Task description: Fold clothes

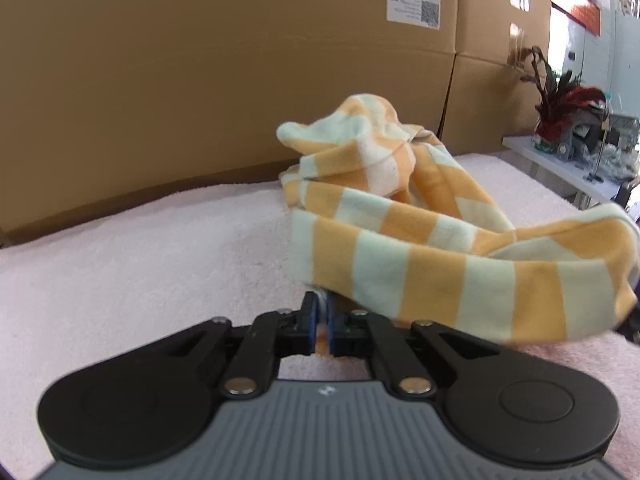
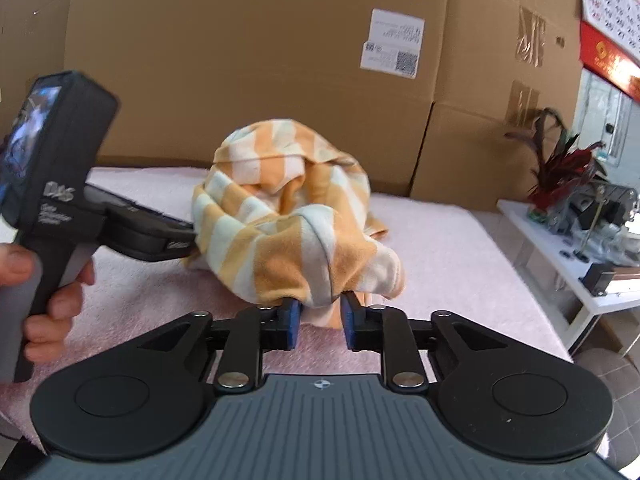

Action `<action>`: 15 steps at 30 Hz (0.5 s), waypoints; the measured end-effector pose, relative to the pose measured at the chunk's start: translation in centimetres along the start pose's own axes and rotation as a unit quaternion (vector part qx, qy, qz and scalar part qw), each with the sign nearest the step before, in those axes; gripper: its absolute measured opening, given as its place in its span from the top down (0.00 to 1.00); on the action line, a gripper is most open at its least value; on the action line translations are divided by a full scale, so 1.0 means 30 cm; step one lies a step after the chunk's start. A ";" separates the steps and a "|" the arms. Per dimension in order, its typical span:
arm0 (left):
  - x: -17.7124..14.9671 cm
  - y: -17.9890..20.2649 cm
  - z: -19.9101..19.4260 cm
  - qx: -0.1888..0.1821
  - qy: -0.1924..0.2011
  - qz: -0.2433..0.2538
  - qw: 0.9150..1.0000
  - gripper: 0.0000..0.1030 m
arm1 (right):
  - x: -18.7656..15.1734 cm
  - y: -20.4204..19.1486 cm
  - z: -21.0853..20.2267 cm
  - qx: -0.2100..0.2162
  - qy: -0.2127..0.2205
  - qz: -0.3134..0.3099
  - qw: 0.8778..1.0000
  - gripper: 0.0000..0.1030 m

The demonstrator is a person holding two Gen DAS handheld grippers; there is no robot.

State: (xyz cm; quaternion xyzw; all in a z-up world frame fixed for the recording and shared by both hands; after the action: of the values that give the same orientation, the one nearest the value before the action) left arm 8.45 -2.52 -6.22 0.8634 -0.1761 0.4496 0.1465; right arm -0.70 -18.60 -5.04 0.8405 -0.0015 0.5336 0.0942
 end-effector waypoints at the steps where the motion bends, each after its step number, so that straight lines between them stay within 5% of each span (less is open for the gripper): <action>1: -0.004 -0.018 -0.053 -0.008 0.009 -0.008 1.000 1.00 | 0.015 0.017 -0.006 -0.003 0.010 0.018 1.000 0.69; 9: -0.060 -0.130 -0.309 0.066 0.028 0.027 0.997 1.00 | 0.058 0.013 -0.034 0.131 0.034 0.072 0.988 0.67; 13: -0.044 -0.174 -0.312 0.087 0.013 0.032 0.996 1.00 | 0.034 -0.054 -0.012 0.104 0.019 0.028 0.994 0.63; 14: -0.024 -0.160 -0.304 0.083 0.018 0.047 0.995 0.95 | 0.029 -0.066 0.000 0.099 0.007 0.022 0.995 0.63; 15: 0.000 -0.141 -0.293 0.077 0.024 0.065 0.995 0.74 | 0.024 -0.074 0.011 0.095 -0.006 0.018 0.995 0.63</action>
State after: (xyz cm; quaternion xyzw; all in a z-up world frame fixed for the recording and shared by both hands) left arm 3.92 4.89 -1.76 0.8476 -0.1929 0.4913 0.0544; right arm 0.13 -16.39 -4.88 0.8485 0.0338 0.5281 0.0043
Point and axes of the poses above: each gripper's, at about its wrist camera, not at the fingertips, and z roughly the way its jaws point, y to its right, x to its top, the point moved 3 cm from there along z, roughly the way its jaws point, and after that the axes turned 9 degrees about -x, right-handed, at the moved point
